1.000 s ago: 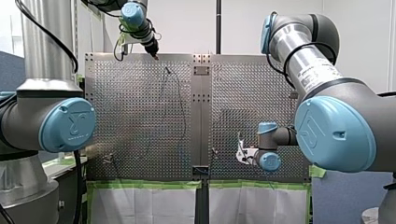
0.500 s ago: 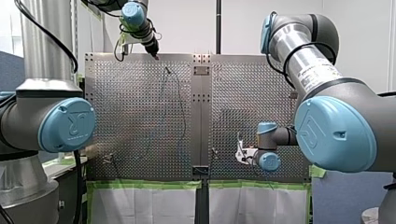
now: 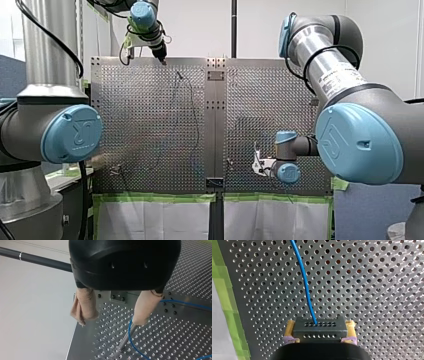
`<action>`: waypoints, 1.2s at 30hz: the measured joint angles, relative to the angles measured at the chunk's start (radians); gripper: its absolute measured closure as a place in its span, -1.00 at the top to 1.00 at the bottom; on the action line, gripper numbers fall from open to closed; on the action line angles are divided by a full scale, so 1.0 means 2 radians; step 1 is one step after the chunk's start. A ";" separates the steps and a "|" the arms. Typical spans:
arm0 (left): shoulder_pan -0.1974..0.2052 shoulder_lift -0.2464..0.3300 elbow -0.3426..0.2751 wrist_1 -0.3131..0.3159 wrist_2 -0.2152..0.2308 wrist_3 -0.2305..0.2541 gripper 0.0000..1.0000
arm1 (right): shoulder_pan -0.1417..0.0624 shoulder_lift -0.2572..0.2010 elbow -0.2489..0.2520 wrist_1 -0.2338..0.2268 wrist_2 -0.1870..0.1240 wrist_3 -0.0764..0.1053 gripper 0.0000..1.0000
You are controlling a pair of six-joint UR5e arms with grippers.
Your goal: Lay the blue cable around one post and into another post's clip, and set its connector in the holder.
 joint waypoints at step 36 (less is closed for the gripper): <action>-0.016 0.003 -0.027 0.023 0.028 0.013 1.00 | 0.001 0.000 0.000 0.002 0.004 -0.002 -1.00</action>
